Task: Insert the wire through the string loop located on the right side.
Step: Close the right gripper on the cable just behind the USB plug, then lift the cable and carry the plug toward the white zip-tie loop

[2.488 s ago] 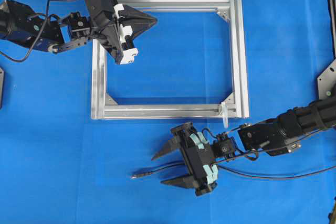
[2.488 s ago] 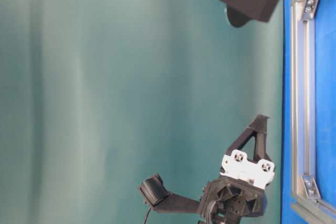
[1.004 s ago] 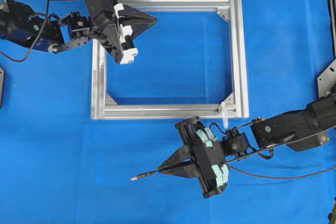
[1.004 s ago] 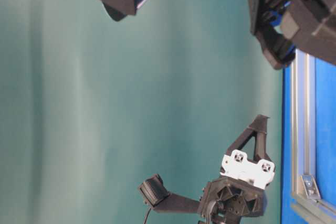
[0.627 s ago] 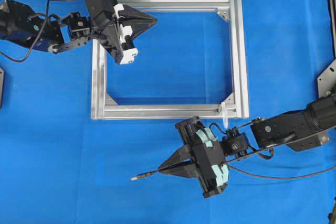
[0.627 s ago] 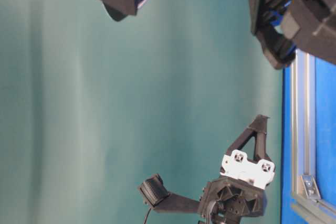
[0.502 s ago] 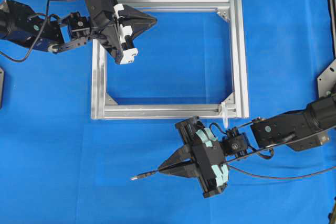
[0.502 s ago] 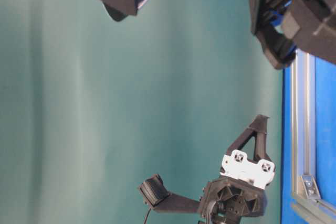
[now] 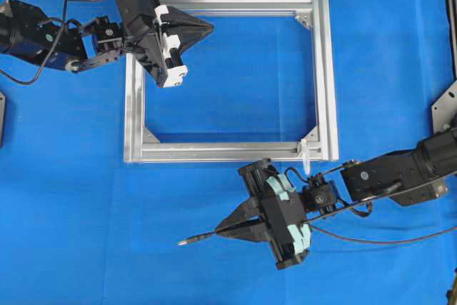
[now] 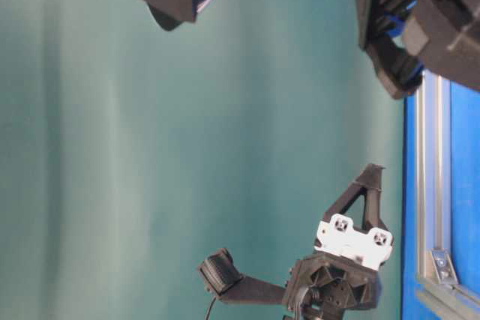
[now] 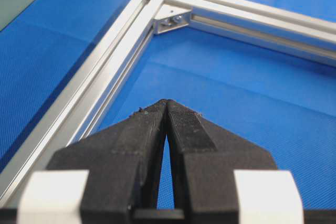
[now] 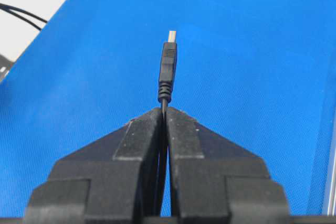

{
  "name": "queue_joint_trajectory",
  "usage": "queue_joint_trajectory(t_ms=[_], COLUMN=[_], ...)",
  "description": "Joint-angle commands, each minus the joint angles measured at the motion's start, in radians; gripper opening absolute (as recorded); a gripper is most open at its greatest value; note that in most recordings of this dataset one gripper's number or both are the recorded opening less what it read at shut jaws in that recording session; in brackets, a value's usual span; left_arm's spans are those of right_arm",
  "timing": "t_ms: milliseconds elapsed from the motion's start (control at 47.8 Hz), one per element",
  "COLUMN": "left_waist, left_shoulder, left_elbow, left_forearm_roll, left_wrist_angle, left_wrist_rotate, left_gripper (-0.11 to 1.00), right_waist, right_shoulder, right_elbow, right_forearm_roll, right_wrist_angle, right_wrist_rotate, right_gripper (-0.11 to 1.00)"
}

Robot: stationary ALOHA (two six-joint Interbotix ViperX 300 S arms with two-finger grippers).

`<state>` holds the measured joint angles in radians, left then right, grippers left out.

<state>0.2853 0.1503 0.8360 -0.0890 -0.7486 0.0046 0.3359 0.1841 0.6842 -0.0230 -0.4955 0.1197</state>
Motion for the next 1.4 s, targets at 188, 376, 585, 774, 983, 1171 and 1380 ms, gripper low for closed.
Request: queue_joint_trajectory(t_ms=[188,376,585,774,983,1171,1380], left_waist=[0.002,0.002,0.002,0.002,0.002,0.002,0.002], left_shoulder=[-0.035,-0.035,-0.035,-0.035,-0.035,-0.035,-0.037], left_elbow=[-0.014,-0.014,-0.015,-0.015,-0.015,-0.015,-0.017], left_forearm_roll=[0.003,0.003,0.003,0.003,0.003,0.003,0.003], left_wrist_angle=[-0.006,-0.006,-0.006,-0.006,-0.006,-0.006,-0.006], left_wrist_rotate=[0.002,0.002,0.002,0.002,0.002,0.002,0.002], left_gripper=[0.00,0.00,0.00,0.00,0.00,0.00,0.00], right_waist=[0.000,0.000,0.002,0.002,0.005,0.005,0.005], right_shoulder=[-0.029,-0.032,-0.067,-0.158,-0.291,-0.431,-0.603], right_elbow=[-0.008,-0.003,0.058,0.190,0.365,0.514,0.641], right_forearm_roll=[0.000,0.000,0.006,0.044,0.067,0.106,0.124], right_wrist_angle=[-0.003,-0.002,-0.003,-0.008,-0.006,-0.002,0.054], right_wrist_rotate=[0.000,0.002,0.014,0.014,0.014,0.014,0.014], right_gripper=[-0.04,-0.04,-0.04,-0.04,-0.04,-0.04,-0.04])
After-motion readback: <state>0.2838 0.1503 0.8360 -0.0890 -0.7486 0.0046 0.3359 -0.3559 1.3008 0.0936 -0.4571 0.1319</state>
